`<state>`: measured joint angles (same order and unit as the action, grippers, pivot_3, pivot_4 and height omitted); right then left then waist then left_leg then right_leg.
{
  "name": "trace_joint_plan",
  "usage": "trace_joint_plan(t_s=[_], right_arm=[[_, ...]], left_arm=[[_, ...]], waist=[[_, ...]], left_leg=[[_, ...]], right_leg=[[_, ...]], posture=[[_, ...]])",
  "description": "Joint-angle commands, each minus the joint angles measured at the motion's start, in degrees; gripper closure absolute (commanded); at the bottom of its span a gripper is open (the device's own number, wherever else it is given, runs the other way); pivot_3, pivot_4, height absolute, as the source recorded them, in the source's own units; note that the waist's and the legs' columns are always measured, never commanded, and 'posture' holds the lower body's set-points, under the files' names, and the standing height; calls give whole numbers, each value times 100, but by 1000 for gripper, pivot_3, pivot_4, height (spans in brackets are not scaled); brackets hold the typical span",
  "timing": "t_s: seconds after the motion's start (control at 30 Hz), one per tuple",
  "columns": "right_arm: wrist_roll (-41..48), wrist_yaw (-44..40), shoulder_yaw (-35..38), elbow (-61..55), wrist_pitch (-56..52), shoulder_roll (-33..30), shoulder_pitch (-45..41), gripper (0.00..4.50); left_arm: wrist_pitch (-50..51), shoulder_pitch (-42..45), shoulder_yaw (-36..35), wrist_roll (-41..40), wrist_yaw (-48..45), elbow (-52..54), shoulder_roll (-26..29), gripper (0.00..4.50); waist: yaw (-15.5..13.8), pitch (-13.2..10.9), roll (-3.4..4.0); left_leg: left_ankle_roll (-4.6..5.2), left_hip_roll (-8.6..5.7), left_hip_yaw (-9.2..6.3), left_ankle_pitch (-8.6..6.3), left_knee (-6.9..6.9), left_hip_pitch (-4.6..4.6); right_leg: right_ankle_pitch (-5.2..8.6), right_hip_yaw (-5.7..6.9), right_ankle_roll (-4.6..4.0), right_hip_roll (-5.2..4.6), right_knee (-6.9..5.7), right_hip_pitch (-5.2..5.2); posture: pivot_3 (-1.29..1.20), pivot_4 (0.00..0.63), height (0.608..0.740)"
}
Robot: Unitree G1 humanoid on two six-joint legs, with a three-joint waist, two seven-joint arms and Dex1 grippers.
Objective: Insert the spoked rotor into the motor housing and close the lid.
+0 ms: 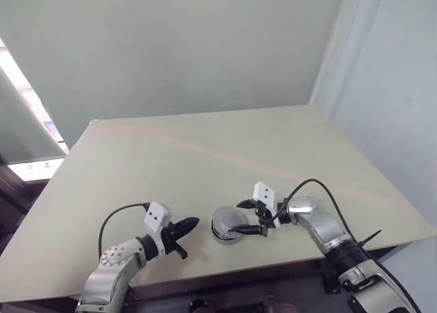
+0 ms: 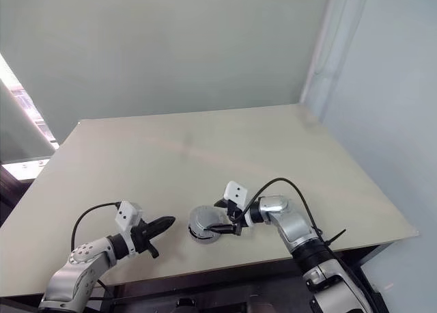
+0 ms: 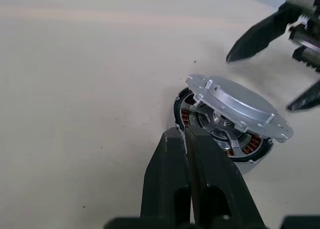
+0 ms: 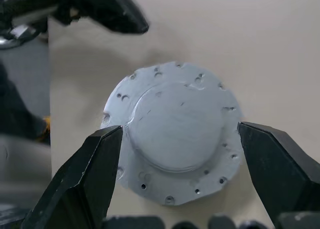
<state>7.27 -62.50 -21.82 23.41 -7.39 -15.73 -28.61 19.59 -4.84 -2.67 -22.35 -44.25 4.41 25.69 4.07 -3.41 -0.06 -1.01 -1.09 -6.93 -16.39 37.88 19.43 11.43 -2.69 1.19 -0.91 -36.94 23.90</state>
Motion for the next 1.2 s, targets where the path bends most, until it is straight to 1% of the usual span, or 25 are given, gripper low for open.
trace_joint_plan(t_s=[0.03, 0.33, 0.53, 0.63, 0.7, 0.77, 0.93, 1.2], right_arm=[[-115, -158, -17, 236, 374, 98, -271, 467], [-345, -230, 1, 1035, 938, 452, -590, 467], [-520, -359, -44, 1358, 1131, 532, -725, 467], [-595, -399, -40, 1419, 1114, 551, -763, 467], [-656, -400, -49, 1429, 1073, 545, -785, 839], [-691, -407, -41, 1420, 998, 551, -796, 1257], [-767, -379, -48, 1365, 795, 563, -811, 1255], [-1016, -91, -165, 1056, 136, 645, -802, 1255]], left_arm=[[-50, 51, -9, -17, -28, 225, 48, 4393], [-17, -108, -25, -31, 9, 399, 70, 4393], [5, -156, -39, -35, 34, 468, 79, 4393], [9, -157, -46, -35, 39, 476, 88, 4393], [11, -157, -45, -35, 43, 479, 91, 4500], [14, -154, -36, -33, 48, 486, 88, 4500], [20, -140, -4, -28, 54, 491, 70, 4500], [18, -96, 50, -7, 41, 461, 68, 4500]], waist=[[0, 0, 0], [0, 0, 2], [0, 0, 3], [1, -1, 5], [1, -1, 5], [1, -2, 5], [1, -1, 7], [5, -1, 8]], left_leg=[[0, 0, 0, 0, 0, 0], [0, 0, -1, 0, 0, -6], [-1, 0, -2, 0, 0, -14], [-1, 0, -1, 0, -4, -36], [-1, 0, 0, -1, -5, -53], [-1, 1, 0, 0, -6, -63], [-1, 1, 1, 0, -5, -70], [-1, 1, 1, 0, -5, -72]], right_leg=[[-1, 0, -1, 0, 0, -1], [-2, 0, -3, 0, -3, -4], [-4, 0, -5, 0, -3, -10], [-3, -1, -5, 0, -2, -30], [-2, -1, -6, 0, -2, -44], [-1, -1, -8, 1, -3, -53], [5, -2, -17, 1, -5, -59], [5, -2, -18, 1, -6, -59]], posture=[[0, 0, 740], [0, 0, 740], [0, 0, 740], [0, 0, 740], [0, 0, 740], [0, 0, 740], [0, 0, 740], [0, 0, 740]])
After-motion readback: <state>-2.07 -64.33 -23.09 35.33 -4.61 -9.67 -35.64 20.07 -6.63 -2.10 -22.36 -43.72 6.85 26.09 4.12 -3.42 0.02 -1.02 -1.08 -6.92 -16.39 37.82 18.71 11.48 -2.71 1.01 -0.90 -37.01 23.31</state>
